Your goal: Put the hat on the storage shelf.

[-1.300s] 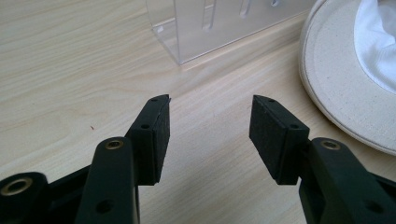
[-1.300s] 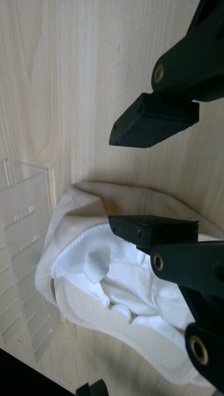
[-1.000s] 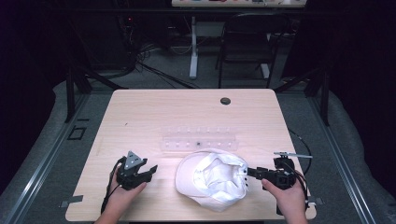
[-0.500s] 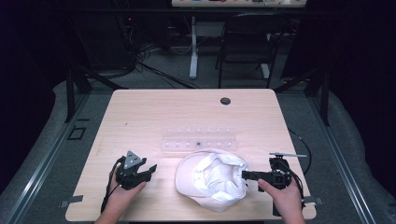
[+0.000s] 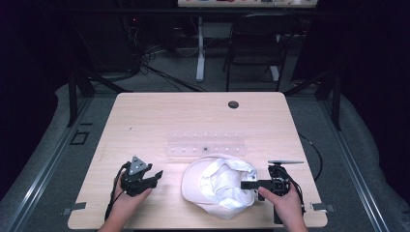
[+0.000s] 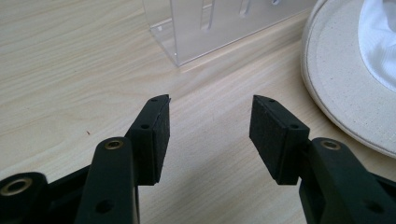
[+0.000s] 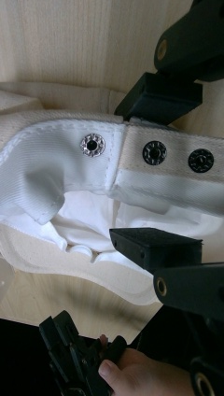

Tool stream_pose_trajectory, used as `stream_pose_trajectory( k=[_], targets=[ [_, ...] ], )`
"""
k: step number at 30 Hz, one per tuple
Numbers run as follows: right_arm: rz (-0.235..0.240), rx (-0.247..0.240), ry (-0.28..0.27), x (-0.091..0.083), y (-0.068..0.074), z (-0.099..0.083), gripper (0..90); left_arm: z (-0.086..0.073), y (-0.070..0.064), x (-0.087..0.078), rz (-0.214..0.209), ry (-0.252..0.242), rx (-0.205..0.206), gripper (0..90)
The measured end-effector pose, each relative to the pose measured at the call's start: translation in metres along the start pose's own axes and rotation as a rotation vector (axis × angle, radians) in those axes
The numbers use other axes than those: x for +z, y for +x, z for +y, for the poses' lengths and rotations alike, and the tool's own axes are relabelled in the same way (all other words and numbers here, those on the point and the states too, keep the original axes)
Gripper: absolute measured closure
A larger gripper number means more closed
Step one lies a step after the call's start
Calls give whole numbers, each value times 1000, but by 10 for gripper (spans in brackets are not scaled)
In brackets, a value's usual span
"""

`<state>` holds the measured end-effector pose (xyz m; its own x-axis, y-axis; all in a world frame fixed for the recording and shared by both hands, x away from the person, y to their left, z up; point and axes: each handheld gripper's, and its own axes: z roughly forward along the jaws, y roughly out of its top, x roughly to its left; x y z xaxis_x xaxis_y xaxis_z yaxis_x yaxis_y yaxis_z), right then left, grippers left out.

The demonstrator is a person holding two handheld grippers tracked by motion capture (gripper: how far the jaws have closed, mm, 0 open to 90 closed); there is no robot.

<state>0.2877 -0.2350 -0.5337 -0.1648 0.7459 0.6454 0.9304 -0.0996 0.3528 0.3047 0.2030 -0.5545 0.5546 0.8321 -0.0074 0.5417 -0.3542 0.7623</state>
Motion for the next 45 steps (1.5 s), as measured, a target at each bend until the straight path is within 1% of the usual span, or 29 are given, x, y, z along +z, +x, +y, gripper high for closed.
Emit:
stream_pose_trajectory(
  k=[1,2,3,4,6,10,11,13,15,16,18,20,22,23,24,25,26,27,28,33,35,36,39,41,42,43,44,45],
  targets=[
    [-1,-9,2,-1,1,0,422,0,0,0,0,0,3,483],
    [0,-4,-9,-2,3,0,422,0,0,0,0,0,2,483],
    [4,-9,-7,-4,3,0,422,0,0,0,2,-1,0,483],
    [17,-4,-13,-5,5,1,423,0,-1,0,3,-5,-2,483],
    [50,-3,-10,-11,7,2,433,0,-1,1,3,-3,0,483],
    [91,31,-16,-18,10,5,469,0,-1,1,4,-3,-1,483],
    [102,26,-3,-21,10,6,487,0,-1,1,4,-3,-2,483],
    [104,23,-13,-22,12,8,519,0,-1,1,4,-3,-1,483],
    [100,14,-9,-23,15,9,544,0,-1,1,5,-3,-1,483],
    [93,12,-11,-24,16,9,577,0,-1,1,5,-3,-1,483],
    [88,13,-12,-24,18,10,605,0,-1,1,4,-4,-1,483],
    [68,3,-13,-23,18,12,653,0,-1,1,5,-4,-1,483],
    [50,10,-8,-23,19,13,690,0,-1,1,6,-4,-1,483],
    [45,7,-2,-23,19,13,735,0,-1,1,6,-3,-1,483],
    [43,3,-11,-22,19,14,740,0,-1,1,6,-4,-1,484],
    [31,2,-8,-23,19,14,754,0,-1,1,7,-5,-2,483],
    [25,-10,-1,-23,19,15,766,0,-1,1,7,-4,-1,483],
    [17,-16,6,-24,20,16,772,0,-1,1,7,-4,-1,483],
    [7,-12,0,-23,21,16,775,0,-1,1,7,-4,0,483],
    [-50,-30,28,-24,25,19,789,0,-1,1,7,-5,0,483],
    [-71,-27,31,-23,29,20,793,0,-1,1,8,-4,2,484],
    [-80,-43,45,-23,30,21,794,0,-2,1,8,-5,2,484],
    [-122,-68,52,-22,35,23,797,0,-2,1,8,-5,6,484],
    [-165,-90,48,-22,39,24,799,0,-2,1,8,-6,6,484],
    [-177,-104,57,-22,41,25,802,0,-2,1,8,-5,7,484],
    [-177,-99,45,-21,43,25,804,0,-2,1,8,-4,9,484],
    [-171,-108,66,-23,44,27,806,0,-2,1,8,-5,9,484],
    [-173,-104,60,-22,46,28,807,0,-2,1,7,-1,10,485]
  ],
)
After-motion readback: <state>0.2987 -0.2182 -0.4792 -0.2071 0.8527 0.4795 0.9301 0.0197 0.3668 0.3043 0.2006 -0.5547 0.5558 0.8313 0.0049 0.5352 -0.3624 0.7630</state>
